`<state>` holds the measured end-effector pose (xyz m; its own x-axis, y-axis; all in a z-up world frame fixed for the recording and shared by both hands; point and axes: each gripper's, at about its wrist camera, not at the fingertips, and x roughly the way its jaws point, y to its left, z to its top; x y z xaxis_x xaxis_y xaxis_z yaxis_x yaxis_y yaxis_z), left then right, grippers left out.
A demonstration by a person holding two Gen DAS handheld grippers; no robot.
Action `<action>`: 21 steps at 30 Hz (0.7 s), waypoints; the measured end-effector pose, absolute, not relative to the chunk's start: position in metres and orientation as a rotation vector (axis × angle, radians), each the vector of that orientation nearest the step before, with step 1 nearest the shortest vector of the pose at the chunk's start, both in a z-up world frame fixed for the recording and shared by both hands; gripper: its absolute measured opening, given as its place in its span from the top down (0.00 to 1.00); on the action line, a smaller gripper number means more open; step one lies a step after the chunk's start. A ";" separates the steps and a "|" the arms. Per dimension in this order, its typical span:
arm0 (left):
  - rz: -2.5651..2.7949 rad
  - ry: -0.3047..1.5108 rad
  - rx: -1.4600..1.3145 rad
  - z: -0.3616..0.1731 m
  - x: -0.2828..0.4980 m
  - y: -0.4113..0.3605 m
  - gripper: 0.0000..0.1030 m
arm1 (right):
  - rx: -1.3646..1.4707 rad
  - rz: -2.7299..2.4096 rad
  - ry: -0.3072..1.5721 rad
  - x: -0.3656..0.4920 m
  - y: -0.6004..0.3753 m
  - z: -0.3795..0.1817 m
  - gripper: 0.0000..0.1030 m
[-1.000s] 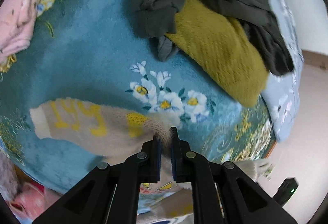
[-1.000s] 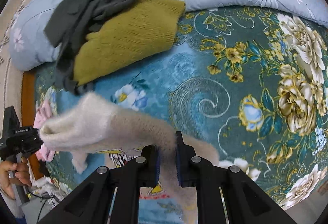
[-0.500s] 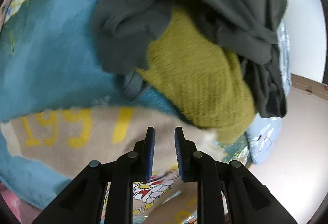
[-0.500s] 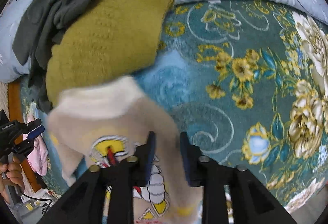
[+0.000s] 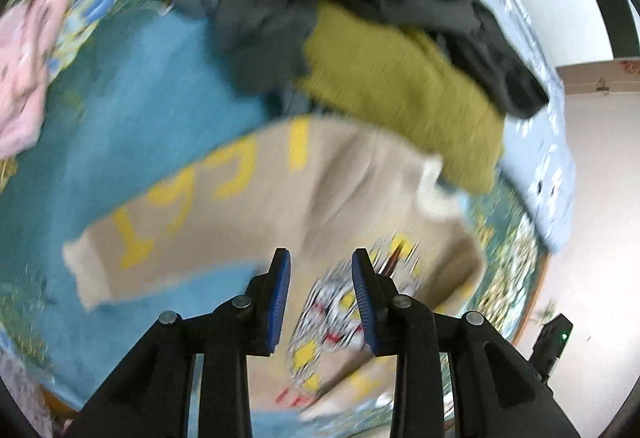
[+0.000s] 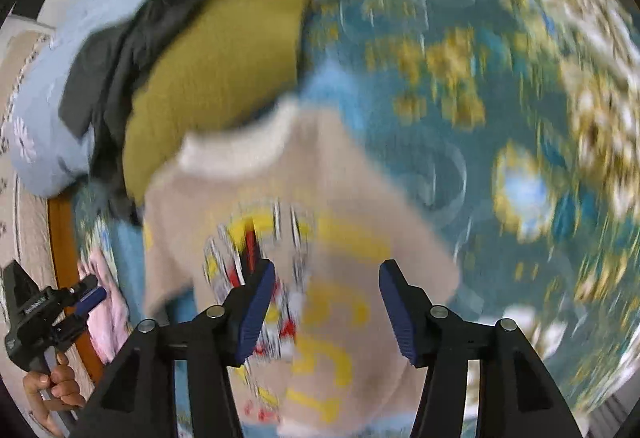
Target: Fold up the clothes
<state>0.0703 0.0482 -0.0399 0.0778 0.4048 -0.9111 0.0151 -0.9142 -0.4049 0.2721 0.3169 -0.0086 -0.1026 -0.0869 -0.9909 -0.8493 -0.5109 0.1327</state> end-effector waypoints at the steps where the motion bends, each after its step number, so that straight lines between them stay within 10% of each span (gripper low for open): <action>1: 1.903 -0.411 -2.088 -0.042 0.080 0.042 0.69 | -1.605 1.661 1.033 0.277 0.305 -0.015 0.43; 15: 1.905 -0.317 -2.061 0.003 0.129 0.034 0.60 | -1.735 1.487 0.855 0.260 0.223 -0.090 0.33; 21: 1.920 -0.305 -2.077 0.008 0.135 0.032 0.60 | -1.768 1.463 0.795 0.266 0.223 -0.086 0.56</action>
